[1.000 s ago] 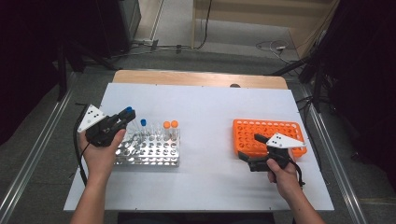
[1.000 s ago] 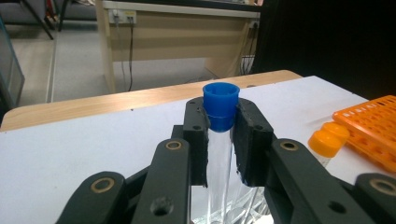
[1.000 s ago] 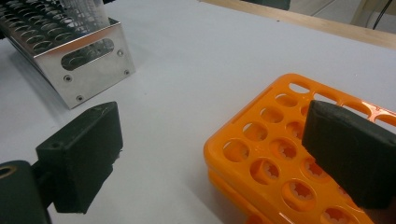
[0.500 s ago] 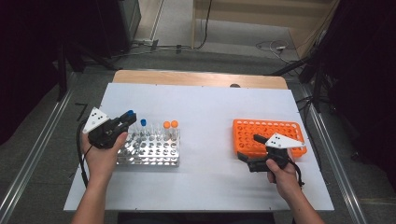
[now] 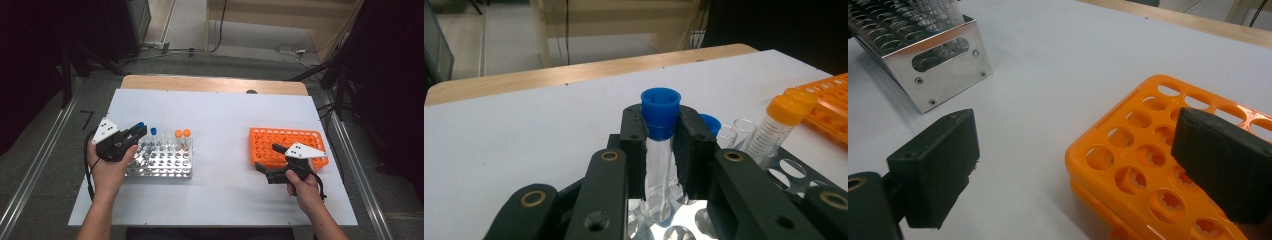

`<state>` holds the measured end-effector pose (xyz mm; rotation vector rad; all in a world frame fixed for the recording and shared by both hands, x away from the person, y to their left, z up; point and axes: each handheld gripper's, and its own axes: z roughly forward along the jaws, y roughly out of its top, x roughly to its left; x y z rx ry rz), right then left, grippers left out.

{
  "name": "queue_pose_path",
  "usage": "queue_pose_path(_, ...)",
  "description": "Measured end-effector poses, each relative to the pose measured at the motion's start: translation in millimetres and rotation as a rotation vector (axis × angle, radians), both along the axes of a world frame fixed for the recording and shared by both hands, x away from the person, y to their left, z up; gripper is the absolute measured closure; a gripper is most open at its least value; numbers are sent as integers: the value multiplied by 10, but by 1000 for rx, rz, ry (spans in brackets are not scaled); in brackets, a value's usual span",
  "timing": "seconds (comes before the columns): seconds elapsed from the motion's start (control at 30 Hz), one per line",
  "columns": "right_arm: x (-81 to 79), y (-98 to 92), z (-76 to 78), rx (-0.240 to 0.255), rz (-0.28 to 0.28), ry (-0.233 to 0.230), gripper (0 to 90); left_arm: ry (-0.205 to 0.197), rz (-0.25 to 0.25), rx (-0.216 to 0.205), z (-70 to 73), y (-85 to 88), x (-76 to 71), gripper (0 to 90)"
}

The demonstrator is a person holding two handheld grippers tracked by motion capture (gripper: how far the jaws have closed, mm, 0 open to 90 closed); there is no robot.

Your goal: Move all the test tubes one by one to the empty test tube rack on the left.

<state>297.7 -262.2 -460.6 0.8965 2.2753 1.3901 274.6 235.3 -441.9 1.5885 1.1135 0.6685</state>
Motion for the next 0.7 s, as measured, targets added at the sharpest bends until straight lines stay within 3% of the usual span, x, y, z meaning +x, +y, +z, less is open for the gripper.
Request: queue_pose_path(0.7, 3, -13, 4, 2, -6, 4, 36, 101, 0, 40, -31, -18, 20, 767)
